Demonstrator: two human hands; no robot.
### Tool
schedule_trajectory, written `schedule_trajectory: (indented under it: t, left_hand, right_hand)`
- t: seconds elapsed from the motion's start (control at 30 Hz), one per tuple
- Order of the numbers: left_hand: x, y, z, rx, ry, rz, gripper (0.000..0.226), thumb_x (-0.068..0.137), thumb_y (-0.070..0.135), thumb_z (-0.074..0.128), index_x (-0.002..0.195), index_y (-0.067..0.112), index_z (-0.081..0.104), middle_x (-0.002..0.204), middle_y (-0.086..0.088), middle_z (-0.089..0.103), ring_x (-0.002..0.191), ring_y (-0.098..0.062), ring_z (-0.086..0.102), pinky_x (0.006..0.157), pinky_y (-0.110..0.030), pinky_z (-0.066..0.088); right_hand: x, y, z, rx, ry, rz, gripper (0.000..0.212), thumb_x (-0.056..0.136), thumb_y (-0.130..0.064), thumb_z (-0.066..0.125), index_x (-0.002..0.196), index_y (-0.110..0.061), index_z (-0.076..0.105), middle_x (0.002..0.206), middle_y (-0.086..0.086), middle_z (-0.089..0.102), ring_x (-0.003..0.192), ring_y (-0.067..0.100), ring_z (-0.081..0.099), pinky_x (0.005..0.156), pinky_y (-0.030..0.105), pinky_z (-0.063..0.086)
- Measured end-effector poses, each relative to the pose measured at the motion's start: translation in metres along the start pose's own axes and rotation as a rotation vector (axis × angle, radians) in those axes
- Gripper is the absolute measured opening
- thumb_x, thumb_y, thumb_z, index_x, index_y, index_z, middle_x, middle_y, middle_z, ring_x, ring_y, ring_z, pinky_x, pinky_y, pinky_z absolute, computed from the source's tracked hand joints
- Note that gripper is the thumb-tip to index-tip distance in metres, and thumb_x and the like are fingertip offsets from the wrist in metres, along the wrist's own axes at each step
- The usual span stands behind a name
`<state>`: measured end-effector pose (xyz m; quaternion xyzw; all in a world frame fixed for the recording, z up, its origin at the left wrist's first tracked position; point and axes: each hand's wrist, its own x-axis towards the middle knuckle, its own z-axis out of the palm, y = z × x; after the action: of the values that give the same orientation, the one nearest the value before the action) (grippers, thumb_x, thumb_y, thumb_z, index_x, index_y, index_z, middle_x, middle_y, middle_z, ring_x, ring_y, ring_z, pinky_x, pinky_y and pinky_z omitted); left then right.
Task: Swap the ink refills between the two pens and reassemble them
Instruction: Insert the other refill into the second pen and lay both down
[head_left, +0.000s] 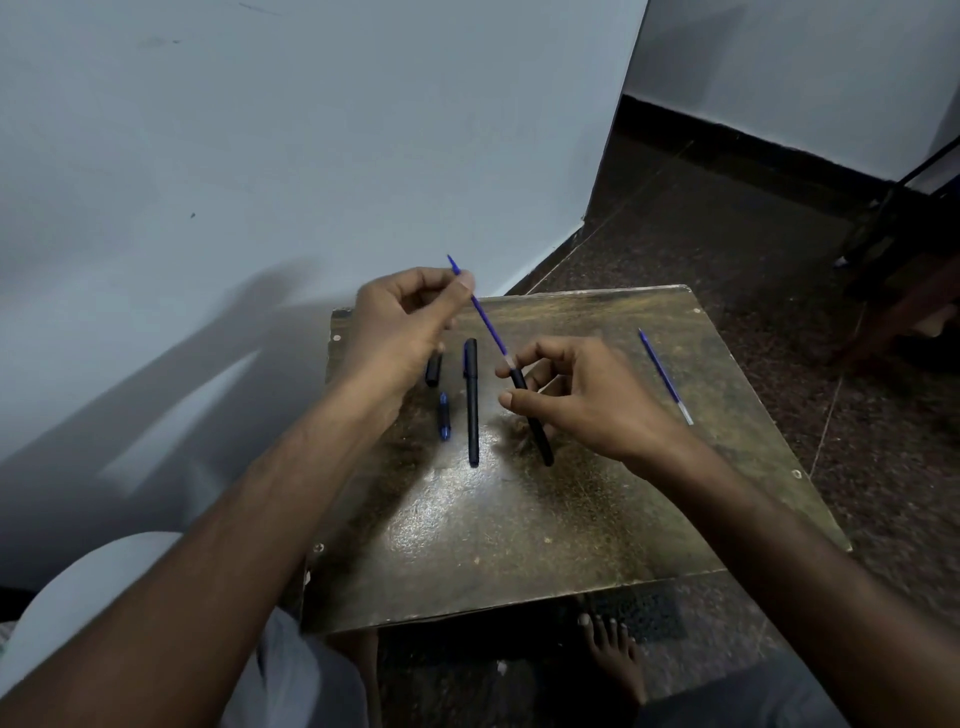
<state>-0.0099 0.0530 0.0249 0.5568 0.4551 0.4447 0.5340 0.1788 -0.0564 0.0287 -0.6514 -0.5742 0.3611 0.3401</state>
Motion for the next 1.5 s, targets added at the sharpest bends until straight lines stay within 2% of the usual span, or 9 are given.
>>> schedule_trajectory:
  t: [0.17,0.33,0.5,0.6,0.73,0.93,1.17,1.4,1.5]
  left_hand:
    - [0.012,0.003,-0.01,-0.072,0.153,-0.016,0.014,0.093,0.038,0.085,0.094,0.025,0.083,0.078,0.011,0.073,0.063,0.0,0.061,0.05,-0.016,0.046]
    - [0.003,-0.005,-0.003,0.07,-0.1,-0.07,0.015,0.089,0.044,0.086,0.094,0.03,0.085,0.077,0.016,0.076,0.06,0.006,0.06,0.049,-0.014,0.047]
    - [-0.012,-0.012,0.021,0.15,-0.251,-0.029,0.011,0.091,0.043,0.085,0.09,0.032,0.086,0.07,0.018,0.076,0.061,0.009,0.061,0.053,-0.006,0.044]
    - [-0.016,-0.01,0.027,0.149,-0.216,-0.041,0.023,0.093,0.052,0.08,0.094,0.03,0.085,0.077,0.016,0.079,0.064,0.007,0.064,0.06,-0.012,0.047]
    - [-0.02,-0.009,0.028,0.161,-0.182,-0.084,0.025,0.106,0.049,0.064,0.109,0.032,0.082,0.101,0.014,0.083,0.072,0.007,0.069,0.071,-0.027,0.05]
    - [-0.031,-0.002,0.033,0.375,-0.283,-0.006,0.034,0.088,0.057,0.082,0.117,0.041,0.07,0.106,0.016,0.079,0.092,0.002,0.076,0.063,-0.017,0.058]
    - [-0.036,0.002,0.035,0.456,-0.295,-0.041,0.054,0.082,0.055,0.088,0.126,0.032,0.067,0.093,0.015,0.083,0.086,0.005,0.077,0.083,-0.023,0.06]
    - [-0.036,0.002,0.034,0.421,-0.286,-0.009,0.051,0.085,0.039,0.088,0.131,0.032,0.068,0.075,0.021,0.082,0.081,0.014,0.075,0.075,-0.013,0.046]
    - [-0.033,0.003,0.032,0.344,-0.225,-0.024,0.052,0.084,0.049,0.09,0.129,0.033,0.069,0.084,0.022,0.083,0.09,0.012,0.076,0.085,-0.02,0.051]
  right_hand:
    - [-0.002,0.002,-0.002,-0.008,0.036,0.093,0.011,0.1,-0.018,0.077,0.109,-0.024,0.077,0.076,-0.005,0.069,0.068,0.01,0.074,0.059,0.023,0.06]
    - [-0.002,0.001,-0.004,0.167,0.11,0.18,0.02,0.11,-0.006,0.053,0.115,-0.017,0.068,0.087,0.001,0.07,0.077,0.013,0.067,0.068,0.029,0.052]
    - [-0.003,-0.007,-0.004,0.204,0.082,0.107,0.031,0.11,-0.047,0.055,0.11,-0.022,0.074,0.09,-0.005,0.076,0.076,0.002,0.064,0.065,0.02,0.048]
    - [-0.005,-0.01,0.001,0.187,0.062,0.084,0.028,0.113,-0.041,0.053,0.103,-0.021,0.07,0.093,-0.004,0.078,0.073,-0.001,0.064,0.06,0.015,0.046]
    - [-0.003,-0.015,0.002,0.587,0.076,0.203,0.03,0.116,-0.024,0.044,0.093,-0.02,0.062,0.099,0.003,0.074,0.074,0.01,0.057,0.061,0.027,0.039]
    - [-0.002,-0.025,-0.002,1.035,0.011,0.227,0.025,0.112,-0.023,0.051,0.088,-0.021,0.059,0.102,0.003,0.065,0.081,0.014,0.064,0.061,0.029,0.038]
    - [-0.007,-0.033,0.003,0.986,-0.022,0.096,0.03,0.116,-0.021,0.041,0.091,-0.018,0.057,0.106,0.006,0.057,0.079,0.013,0.05,0.062,0.024,0.047]
    - [-0.007,-0.031,0.007,0.776,-0.041,-0.002,0.028,0.117,-0.026,0.042,0.097,-0.018,0.06,0.103,0.016,0.064,0.095,0.029,0.063,0.077,0.034,0.052]
    - [-0.001,-0.019,-0.01,0.423,0.262,-0.047,0.025,0.114,-0.031,0.05,0.098,-0.023,0.068,0.103,-0.005,0.075,0.094,0.006,0.071,0.086,0.034,0.059]
